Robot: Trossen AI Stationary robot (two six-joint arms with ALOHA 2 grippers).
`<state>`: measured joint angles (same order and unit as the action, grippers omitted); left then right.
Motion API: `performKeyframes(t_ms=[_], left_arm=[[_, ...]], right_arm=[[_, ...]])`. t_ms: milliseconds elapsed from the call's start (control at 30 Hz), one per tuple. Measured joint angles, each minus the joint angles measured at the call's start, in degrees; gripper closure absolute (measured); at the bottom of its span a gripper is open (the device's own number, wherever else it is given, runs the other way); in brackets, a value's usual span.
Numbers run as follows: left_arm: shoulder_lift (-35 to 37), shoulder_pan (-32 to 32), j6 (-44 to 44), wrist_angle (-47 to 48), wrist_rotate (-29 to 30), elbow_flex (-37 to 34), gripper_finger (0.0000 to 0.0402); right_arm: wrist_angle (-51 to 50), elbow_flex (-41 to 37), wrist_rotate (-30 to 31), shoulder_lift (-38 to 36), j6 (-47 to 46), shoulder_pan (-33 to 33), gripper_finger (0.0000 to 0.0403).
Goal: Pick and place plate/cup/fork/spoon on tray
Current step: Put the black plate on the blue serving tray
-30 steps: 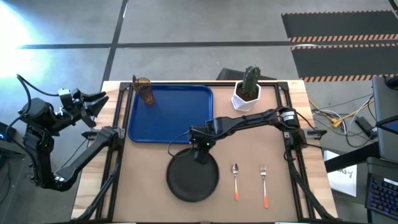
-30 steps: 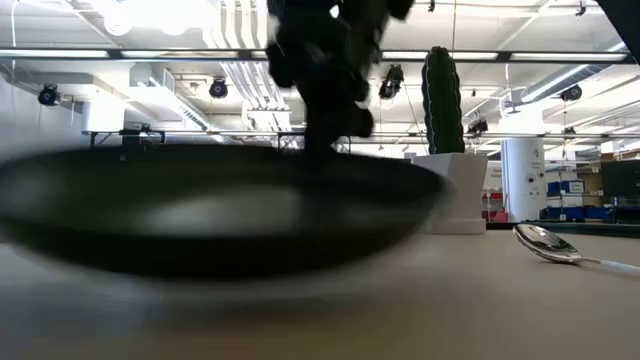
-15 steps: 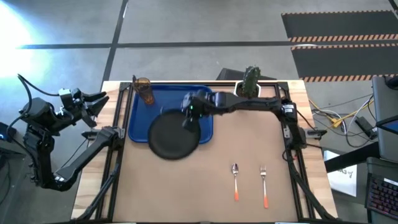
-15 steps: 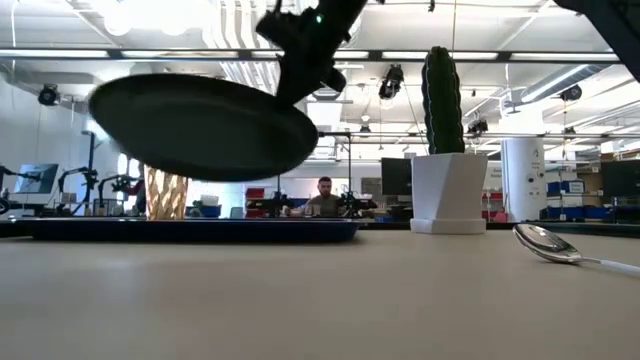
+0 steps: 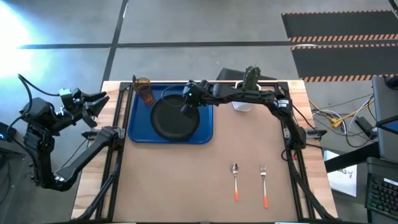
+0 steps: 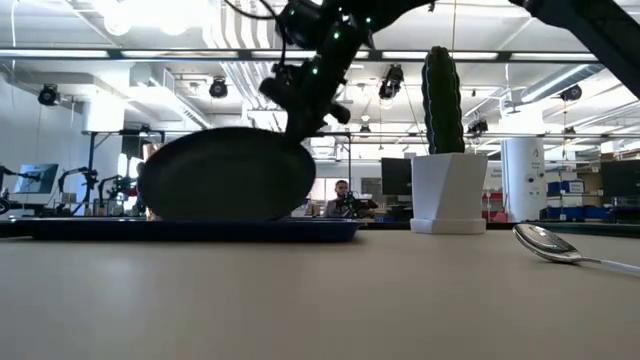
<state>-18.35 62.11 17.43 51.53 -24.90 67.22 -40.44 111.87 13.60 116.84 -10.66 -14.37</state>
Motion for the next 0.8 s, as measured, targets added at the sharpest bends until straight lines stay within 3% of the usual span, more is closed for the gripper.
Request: performKeyframes(t_ms=[367,800], left_arm=[[0.0,0.0,-0.2,0.0,0.0,0.0,0.0266],[0.0,0.0,-0.2,0.0,0.0,0.0,0.0266]], right_arm=[[0.3,0.0,-0.9,6.7,0.0,-0.3,0.0394],[-0.3,0.2,-1.0,7.5,0.2,-1.0,0.0394]])
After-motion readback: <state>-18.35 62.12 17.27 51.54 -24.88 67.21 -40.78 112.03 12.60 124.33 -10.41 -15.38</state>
